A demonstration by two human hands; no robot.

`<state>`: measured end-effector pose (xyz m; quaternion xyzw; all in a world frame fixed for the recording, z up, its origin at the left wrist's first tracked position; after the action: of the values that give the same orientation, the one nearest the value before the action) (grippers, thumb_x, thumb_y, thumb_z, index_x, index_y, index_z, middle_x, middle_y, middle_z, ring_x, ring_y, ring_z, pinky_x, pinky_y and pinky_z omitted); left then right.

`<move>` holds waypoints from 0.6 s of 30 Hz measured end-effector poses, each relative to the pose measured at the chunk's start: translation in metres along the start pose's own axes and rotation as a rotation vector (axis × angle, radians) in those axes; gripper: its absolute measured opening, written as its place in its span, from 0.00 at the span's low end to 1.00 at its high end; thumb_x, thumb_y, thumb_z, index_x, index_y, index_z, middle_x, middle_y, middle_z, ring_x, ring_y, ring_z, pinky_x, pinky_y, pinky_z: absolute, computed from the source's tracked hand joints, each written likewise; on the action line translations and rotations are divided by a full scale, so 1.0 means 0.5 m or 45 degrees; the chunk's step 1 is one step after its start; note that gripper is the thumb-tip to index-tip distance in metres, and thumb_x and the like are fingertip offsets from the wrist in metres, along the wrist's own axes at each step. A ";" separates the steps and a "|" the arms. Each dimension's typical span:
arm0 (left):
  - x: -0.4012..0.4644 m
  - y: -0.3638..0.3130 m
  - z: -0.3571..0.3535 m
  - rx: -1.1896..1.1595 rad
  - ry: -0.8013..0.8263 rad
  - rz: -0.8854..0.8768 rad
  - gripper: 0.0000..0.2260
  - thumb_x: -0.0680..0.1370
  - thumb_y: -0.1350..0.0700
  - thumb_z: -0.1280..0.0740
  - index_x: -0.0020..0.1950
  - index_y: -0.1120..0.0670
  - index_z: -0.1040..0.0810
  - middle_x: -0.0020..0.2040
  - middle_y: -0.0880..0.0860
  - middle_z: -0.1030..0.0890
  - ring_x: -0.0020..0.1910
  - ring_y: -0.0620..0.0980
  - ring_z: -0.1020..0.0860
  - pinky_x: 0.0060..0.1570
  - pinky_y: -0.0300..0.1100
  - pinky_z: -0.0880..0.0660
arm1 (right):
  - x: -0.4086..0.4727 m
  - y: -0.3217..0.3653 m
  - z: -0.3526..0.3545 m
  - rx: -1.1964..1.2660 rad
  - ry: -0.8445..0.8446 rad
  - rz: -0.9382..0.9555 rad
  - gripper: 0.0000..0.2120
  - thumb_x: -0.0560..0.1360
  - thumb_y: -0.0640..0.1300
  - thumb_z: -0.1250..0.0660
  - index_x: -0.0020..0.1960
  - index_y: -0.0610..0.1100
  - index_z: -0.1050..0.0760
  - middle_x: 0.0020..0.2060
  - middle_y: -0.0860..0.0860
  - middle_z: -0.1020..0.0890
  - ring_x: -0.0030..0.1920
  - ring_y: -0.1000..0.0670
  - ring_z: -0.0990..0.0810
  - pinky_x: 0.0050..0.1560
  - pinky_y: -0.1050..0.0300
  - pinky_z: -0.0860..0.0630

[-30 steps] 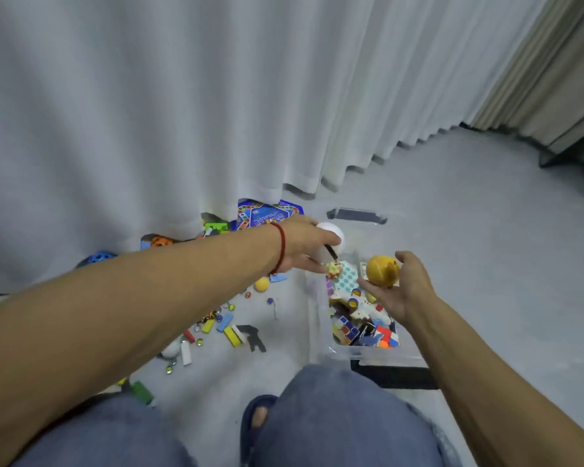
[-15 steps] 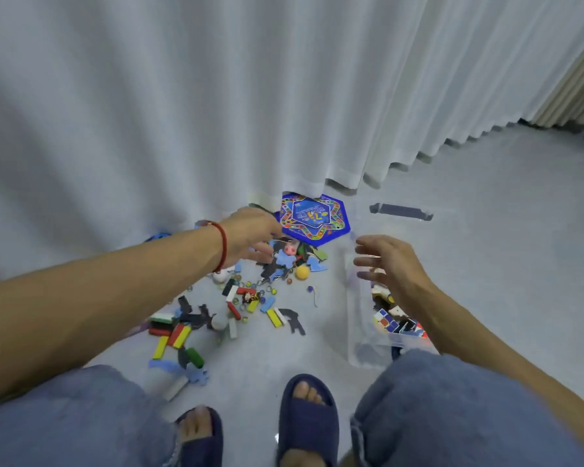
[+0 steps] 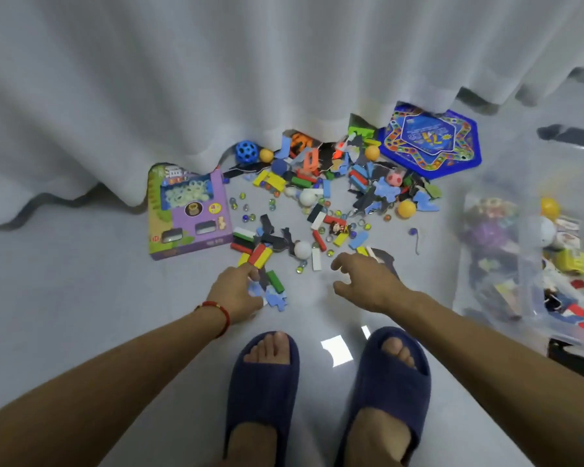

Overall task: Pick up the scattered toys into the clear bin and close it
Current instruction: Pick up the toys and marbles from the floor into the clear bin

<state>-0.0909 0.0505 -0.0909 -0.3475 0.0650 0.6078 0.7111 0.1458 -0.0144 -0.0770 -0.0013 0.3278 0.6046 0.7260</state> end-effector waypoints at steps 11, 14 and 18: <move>0.043 0.067 -0.075 0.090 -0.195 -0.179 0.34 0.64 0.51 0.19 0.64 0.52 0.31 0.63 0.53 0.36 0.52 0.48 0.28 0.54 0.33 0.29 | 0.125 0.163 -0.199 0.034 -0.110 0.346 0.37 0.68 0.59 0.25 0.70 0.49 0.37 0.60 0.49 0.31 0.52 0.47 0.24 0.45 0.51 0.19; 0.064 0.073 -0.075 0.139 -0.180 -0.258 0.37 0.64 0.50 0.19 0.68 0.51 0.31 0.70 0.53 0.37 0.62 0.52 0.28 0.61 0.38 0.30 | 0.140 0.155 -0.215 -0.034 -0.157 0.375 0.29 0.72 0.54 0.27 0.68 0.48 0.34 0.59 0.49 0.30 0.52 0.49 0.25 0.44 0.55 0.21; 0.075 0.069 -0.075 0.232 -0.140 -0.354 0.30 0.69 0.51 0.23 0.68 0.55 0.28 0.63 0.55 0.29 0.59 0.52 0.28 0.61 0.42 0.29 | 0.139 0.140 -0.210 -0.099 -0.217 0.379 0.18 0.77 0.49 0.32 0.64 0.46 0.31 0.56 0.48 0.28 0.52 0.47 0.25 0.41 0.53 0.22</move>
<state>-0.1003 0.0603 -0.1528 -0.2535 0.0320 0.5134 0.8193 0.0384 0.0238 -0.1650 0.0705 0.2379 0.7157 0.6529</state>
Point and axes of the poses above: each hand's wrist, its own x-axis towards the middle knuckle, its own z-axis out of the back of the hand, y = z × x, the point moved 6 cm from there along x, towards the middle knuckle
